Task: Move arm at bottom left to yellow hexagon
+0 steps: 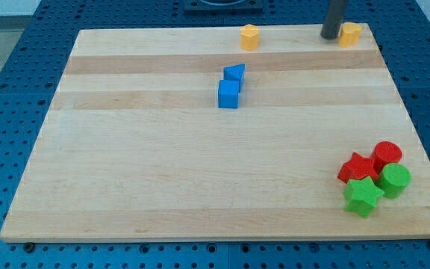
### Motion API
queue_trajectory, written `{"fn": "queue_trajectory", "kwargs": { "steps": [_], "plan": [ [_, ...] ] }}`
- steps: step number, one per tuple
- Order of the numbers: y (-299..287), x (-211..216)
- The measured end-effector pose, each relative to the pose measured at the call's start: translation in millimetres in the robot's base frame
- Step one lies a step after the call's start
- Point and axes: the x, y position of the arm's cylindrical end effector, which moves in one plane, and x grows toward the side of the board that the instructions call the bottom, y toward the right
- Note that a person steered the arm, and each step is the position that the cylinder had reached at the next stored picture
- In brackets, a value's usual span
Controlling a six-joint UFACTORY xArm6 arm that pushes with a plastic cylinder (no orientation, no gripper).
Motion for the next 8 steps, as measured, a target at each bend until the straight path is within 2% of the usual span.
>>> {"fn": "queue_trajectory", "kwargs": {
  "steps": [1, 2, 3, 4, 5, 7, 8],
  "plan": [
    [-43, 26],
    [-39, 65],
    [5, 78],
    [40, 65],
    [49, 41],
    [49, 13],
    [49, 14]
  ]
}}
